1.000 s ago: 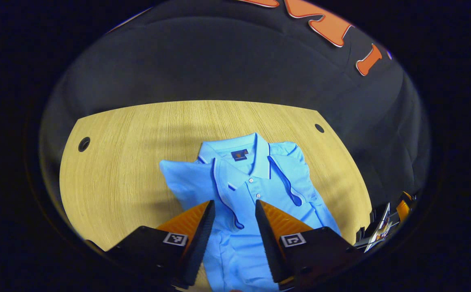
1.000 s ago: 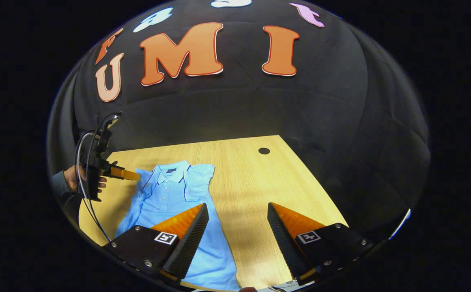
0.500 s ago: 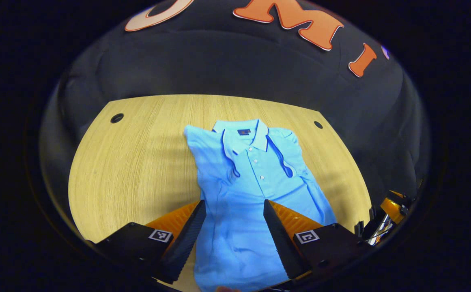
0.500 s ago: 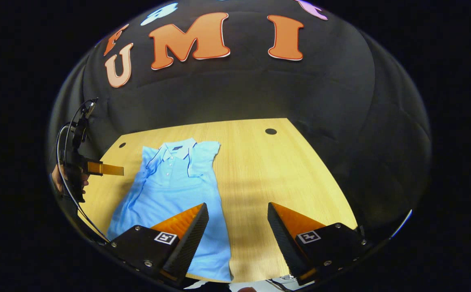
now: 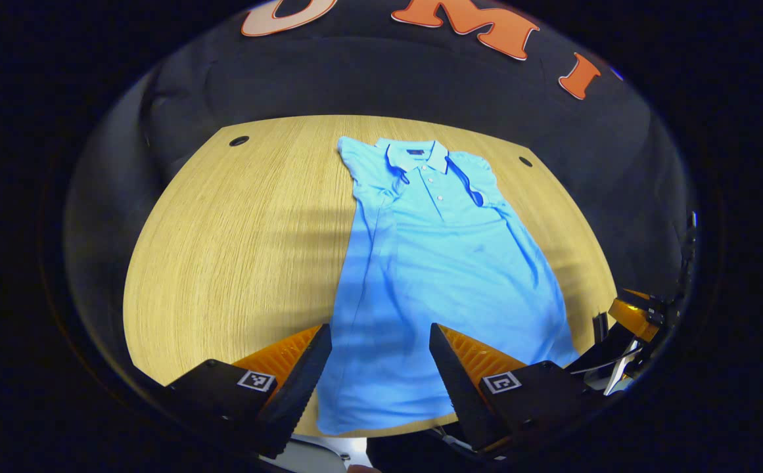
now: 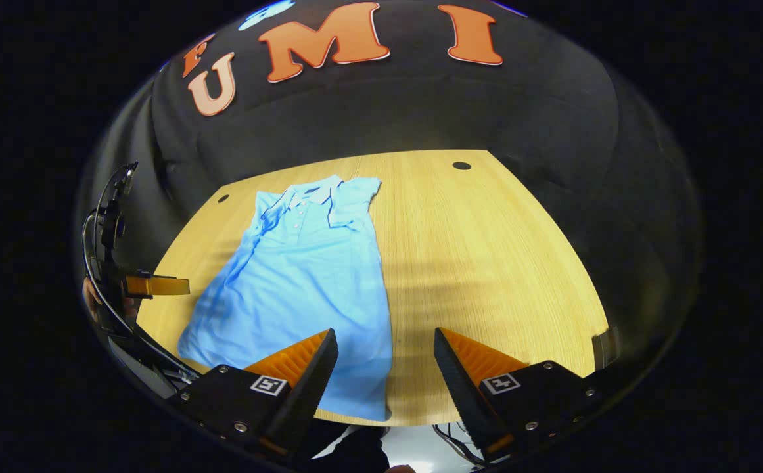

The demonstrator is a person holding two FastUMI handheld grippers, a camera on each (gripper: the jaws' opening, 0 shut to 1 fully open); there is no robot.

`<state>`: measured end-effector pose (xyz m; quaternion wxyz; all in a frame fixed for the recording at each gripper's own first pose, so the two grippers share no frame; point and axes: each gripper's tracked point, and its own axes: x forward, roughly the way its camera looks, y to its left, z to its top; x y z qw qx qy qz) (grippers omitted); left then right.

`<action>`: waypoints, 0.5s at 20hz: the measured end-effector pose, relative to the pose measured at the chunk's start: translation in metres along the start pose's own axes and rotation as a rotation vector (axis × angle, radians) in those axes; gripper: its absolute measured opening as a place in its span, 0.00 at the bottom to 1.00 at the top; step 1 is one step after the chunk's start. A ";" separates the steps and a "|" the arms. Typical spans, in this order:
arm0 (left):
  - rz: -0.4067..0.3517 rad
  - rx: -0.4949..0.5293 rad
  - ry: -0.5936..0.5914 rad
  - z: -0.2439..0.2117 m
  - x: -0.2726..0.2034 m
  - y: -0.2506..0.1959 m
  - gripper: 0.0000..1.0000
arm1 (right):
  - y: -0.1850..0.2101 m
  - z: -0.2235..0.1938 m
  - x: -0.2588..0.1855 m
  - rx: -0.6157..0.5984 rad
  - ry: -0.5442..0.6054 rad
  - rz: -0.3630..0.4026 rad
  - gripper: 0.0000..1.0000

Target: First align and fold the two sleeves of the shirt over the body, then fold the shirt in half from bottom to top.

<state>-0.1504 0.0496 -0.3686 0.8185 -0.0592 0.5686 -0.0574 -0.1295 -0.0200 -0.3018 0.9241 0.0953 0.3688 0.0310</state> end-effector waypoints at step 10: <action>0.062 0.002 0.057 -0.108 0.000 0.021 0.99 | 0.018 -0.071 0.017 -0.045 0.108 0.049 0.93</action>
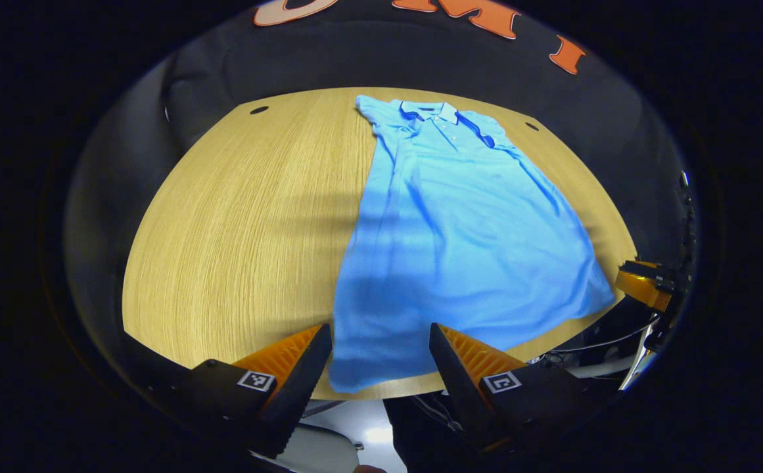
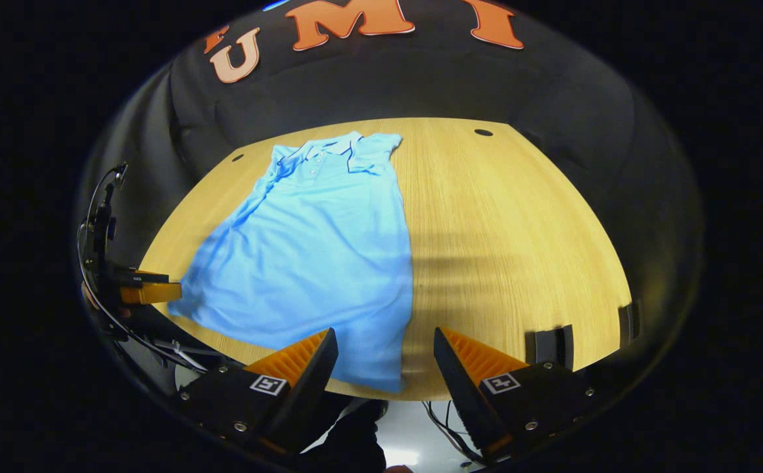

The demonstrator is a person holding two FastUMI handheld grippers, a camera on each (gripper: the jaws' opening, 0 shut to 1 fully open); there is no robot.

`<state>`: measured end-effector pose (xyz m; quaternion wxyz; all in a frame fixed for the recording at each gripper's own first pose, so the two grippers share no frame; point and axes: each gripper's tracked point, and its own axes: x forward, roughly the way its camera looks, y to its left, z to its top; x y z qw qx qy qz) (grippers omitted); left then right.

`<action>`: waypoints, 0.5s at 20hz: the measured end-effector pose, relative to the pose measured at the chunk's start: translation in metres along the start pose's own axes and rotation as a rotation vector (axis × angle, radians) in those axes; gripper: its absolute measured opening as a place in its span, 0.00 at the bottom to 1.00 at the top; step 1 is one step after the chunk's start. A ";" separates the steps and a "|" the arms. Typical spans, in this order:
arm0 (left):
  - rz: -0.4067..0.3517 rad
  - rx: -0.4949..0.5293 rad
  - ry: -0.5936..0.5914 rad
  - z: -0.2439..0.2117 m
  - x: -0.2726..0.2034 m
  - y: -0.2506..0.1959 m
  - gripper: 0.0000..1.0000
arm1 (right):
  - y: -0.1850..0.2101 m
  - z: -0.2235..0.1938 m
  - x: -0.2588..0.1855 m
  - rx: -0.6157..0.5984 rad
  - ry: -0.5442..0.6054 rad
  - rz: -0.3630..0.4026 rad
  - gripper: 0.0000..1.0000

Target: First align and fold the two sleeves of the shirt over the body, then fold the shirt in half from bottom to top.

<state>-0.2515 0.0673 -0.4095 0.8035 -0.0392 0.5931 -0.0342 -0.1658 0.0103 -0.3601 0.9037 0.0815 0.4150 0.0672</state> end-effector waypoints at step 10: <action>0.037 0.066 -0.087 -0.013 0.013 0.014 0.96 | 0.013 -0.025 0.025 -0.011 0.064 0.010 0.93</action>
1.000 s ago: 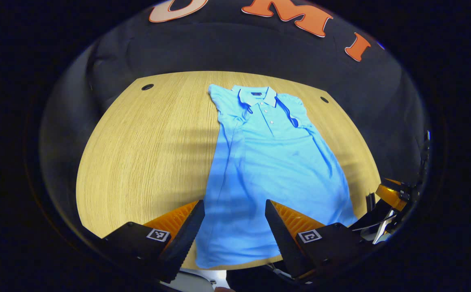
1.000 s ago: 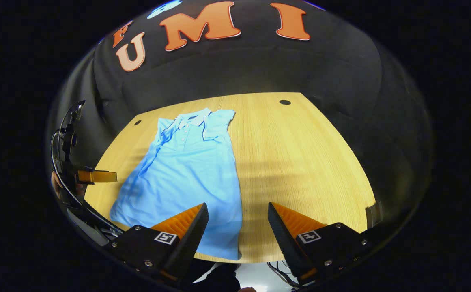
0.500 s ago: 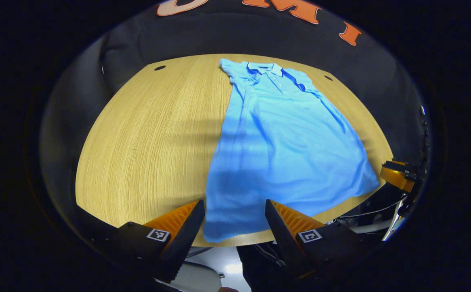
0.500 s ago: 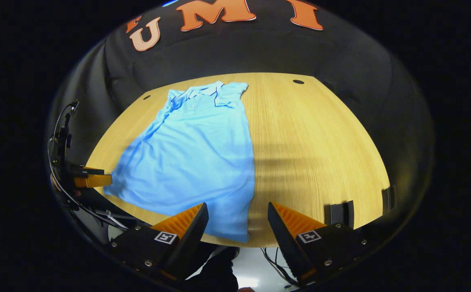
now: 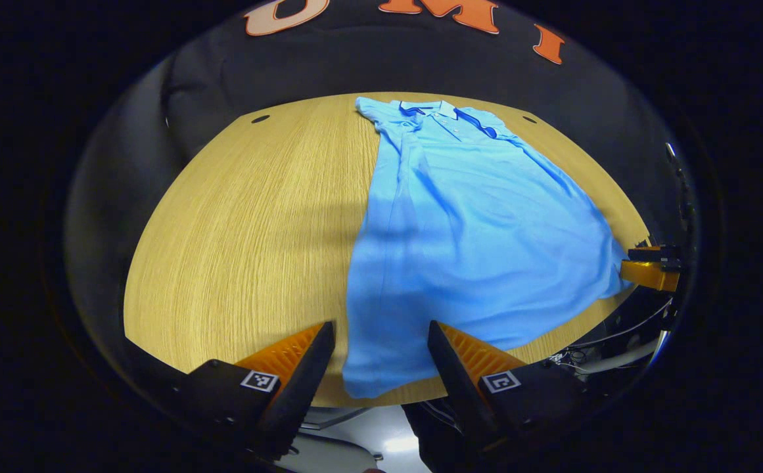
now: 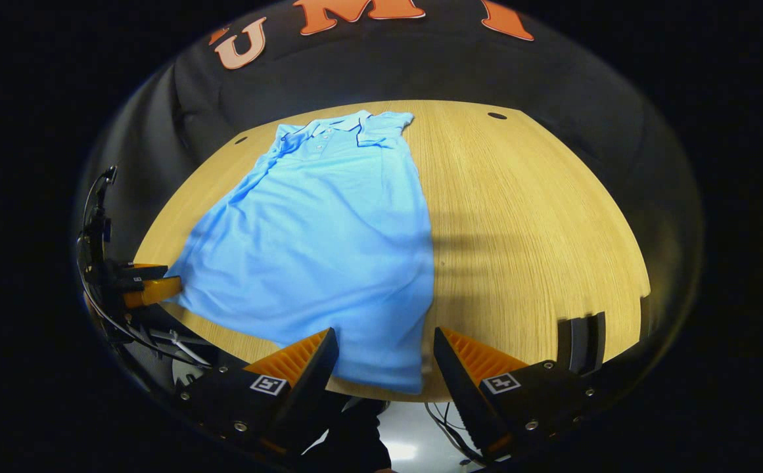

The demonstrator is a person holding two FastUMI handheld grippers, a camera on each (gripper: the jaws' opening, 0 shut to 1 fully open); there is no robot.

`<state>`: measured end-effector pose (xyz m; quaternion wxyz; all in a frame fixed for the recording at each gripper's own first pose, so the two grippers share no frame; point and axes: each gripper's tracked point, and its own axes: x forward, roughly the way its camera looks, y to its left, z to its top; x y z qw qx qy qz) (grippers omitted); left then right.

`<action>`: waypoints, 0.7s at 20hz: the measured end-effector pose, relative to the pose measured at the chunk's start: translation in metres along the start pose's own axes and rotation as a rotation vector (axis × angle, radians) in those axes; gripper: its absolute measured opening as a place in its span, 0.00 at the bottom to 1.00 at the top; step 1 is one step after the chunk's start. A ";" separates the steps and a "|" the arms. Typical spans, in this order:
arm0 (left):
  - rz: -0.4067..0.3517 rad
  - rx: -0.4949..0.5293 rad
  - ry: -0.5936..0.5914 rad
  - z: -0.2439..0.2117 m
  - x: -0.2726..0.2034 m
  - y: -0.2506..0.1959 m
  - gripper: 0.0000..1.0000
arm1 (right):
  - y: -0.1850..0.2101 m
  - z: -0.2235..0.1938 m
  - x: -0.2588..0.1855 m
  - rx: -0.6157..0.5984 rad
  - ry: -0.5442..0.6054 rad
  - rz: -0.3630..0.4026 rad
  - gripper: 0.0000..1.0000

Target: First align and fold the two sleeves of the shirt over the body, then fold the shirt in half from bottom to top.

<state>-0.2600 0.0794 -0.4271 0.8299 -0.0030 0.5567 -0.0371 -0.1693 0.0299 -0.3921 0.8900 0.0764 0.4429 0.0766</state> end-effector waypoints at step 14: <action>0.030 -0.044 -0.045 0.002 0.007 -0.029 0.22 | -0.001 0.001 0.007 0.105 -0.003 -0.014 0.10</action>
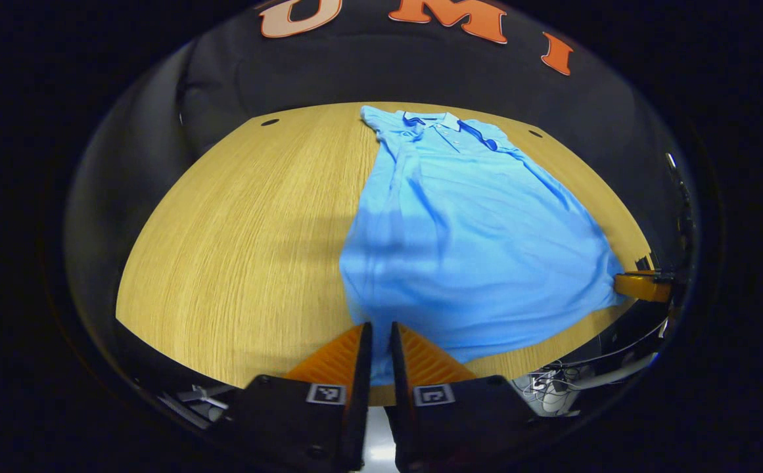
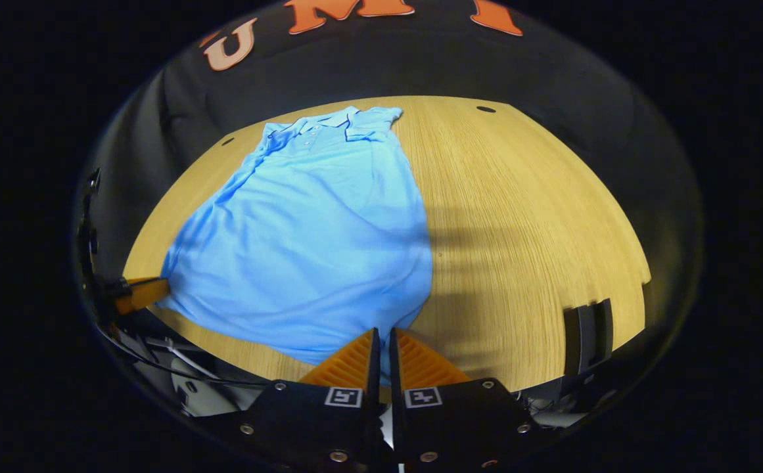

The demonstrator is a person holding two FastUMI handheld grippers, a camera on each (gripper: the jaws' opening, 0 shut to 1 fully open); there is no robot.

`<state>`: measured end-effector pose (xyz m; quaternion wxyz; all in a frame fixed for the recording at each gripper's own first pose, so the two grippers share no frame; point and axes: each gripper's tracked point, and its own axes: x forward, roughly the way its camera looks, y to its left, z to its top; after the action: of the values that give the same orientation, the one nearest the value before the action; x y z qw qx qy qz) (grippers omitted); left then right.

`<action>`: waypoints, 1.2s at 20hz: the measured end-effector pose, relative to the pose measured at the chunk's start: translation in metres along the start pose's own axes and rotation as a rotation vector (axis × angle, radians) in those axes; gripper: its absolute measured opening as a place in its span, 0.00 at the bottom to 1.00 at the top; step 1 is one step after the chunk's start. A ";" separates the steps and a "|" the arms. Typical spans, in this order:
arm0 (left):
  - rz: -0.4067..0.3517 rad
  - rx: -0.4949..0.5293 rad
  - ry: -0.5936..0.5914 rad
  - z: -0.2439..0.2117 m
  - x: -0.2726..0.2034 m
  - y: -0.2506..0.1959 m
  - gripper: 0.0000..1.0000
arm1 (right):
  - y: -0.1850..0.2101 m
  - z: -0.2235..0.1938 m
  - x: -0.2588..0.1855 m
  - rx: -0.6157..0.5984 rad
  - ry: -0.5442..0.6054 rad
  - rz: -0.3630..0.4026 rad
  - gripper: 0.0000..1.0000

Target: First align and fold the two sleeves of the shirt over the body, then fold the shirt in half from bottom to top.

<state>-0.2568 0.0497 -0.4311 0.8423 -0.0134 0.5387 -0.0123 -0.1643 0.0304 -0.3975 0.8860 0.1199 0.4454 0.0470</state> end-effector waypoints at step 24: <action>-0.071 0.056 -0.199 0.211 -0.005 0.000 0.04 | 0.009 0.194 -0.007 0.027 -0.169 0.056 0.02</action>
<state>-0.0672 0.0521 -0.3381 0.8908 -0.0103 0.4509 -0.0559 -0.0129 0.0045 -0.2781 0.9170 0.1480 0.3662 0.0555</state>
